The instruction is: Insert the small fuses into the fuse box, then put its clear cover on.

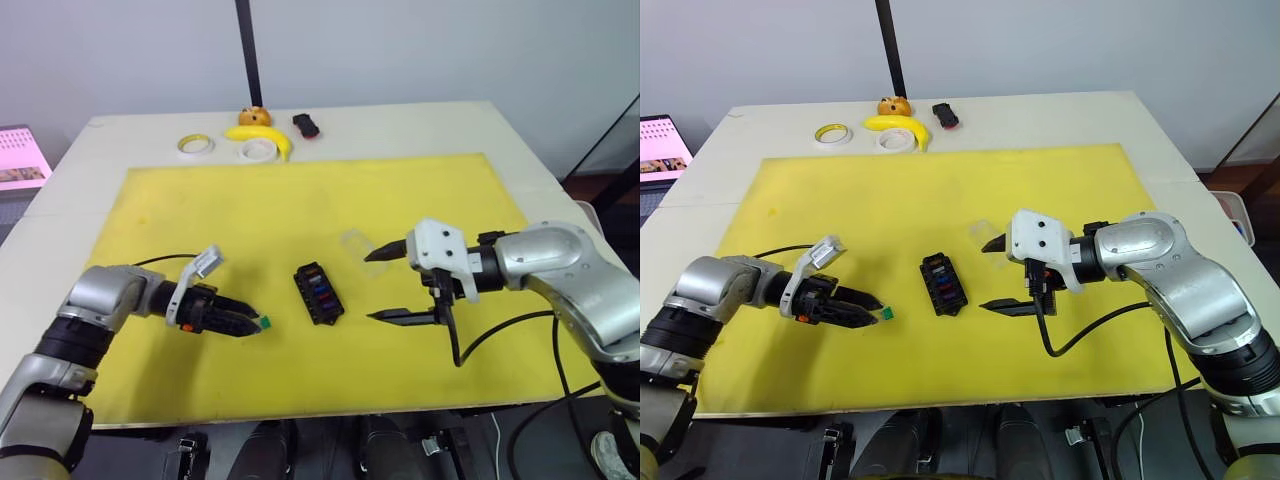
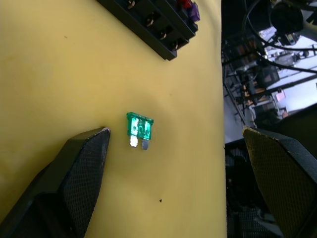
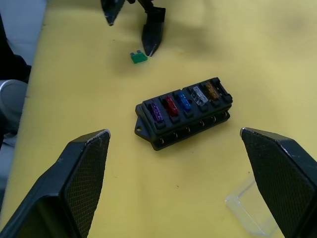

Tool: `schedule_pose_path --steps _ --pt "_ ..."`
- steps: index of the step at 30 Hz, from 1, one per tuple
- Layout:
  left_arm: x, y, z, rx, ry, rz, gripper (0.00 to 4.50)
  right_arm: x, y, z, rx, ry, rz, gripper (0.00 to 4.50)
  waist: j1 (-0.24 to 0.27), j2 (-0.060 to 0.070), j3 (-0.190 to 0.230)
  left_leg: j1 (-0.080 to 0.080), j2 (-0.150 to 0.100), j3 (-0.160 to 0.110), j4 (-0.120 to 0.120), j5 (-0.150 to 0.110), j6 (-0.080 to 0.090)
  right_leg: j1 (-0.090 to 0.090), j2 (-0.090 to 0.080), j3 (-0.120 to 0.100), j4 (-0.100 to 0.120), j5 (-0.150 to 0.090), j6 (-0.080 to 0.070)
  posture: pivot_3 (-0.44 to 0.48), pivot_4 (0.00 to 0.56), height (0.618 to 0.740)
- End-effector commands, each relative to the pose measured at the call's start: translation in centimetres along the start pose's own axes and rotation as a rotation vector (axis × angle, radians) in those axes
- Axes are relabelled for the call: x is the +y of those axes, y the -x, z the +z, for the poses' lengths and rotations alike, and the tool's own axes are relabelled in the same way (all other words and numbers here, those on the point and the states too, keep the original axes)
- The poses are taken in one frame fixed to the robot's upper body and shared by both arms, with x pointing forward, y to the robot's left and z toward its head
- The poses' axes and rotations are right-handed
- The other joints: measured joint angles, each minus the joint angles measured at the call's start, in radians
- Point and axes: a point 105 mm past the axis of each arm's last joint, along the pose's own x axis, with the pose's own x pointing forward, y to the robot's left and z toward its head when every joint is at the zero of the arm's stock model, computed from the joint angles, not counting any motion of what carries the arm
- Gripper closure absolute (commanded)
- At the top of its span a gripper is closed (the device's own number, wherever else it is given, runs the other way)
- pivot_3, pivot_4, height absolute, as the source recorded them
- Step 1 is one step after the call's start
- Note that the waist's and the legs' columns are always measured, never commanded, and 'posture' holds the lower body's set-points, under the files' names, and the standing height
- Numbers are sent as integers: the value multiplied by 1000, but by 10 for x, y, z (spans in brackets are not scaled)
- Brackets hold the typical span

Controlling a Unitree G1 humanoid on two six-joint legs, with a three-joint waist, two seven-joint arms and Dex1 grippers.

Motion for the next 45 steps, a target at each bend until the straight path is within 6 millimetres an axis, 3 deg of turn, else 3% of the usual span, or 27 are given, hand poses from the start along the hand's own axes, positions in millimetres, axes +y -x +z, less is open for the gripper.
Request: schedule_pose_path --steps 1,4,11,21,27,32,36,45 --pt "-3 -17 -20 63 67 -76 0 1 2 4 5 34 -12 50 0 0 0 0 0 0 0 0 0 0 0 0 0 0 0 0 150 740" --pt "-3 -18 -22 67 65 -69 892 1 2 3 7 31 -14 0 -1 0 0 0 0 0 0 0 0 0 0 0 0 0 0 0 150 740" --pt "2 -17 -23 61 64 -44 4468 2 2 2 10 27 -17 0 -2 0 0 0 0 0 0 0 0 0 0 0 0 0 0 0 150 740" --pt "5 -7 -24 -4 76 18 4468 2 -1 -1 8 15 -15 0 -6 0 0 0 1 0 0 0 0 -1 0 0 1 0 0 0 150 740" --pt "4 -15 -6 -145 117 22 4468 2 -3 0 6 20 -15 0 -1 0 0 0 1 0 1 0 0 0 0 0 1 0 0 0 150 740" --pt "-1 -30 -15 -188 150 30 2161 3 -4 0 9 19 -13 0 0 1 0 0 0 0 0 0 0 0 0 1 1 0 0 0 150 740" --pt "6 -38 -18 -240 157 102 2161 3 -5 1 8 18 -13 0 11 1 -1 1 0 -1 1 0 0 2 -1 0 1 0 0 0 150 740" --pt "11 -53 -1 -383 197 121 2161 4 -7 2 3 20 -10 0 51 3 -2 2 -3 -2 3 0 0 6 -3 -1 -2 0 0 0 150 740"
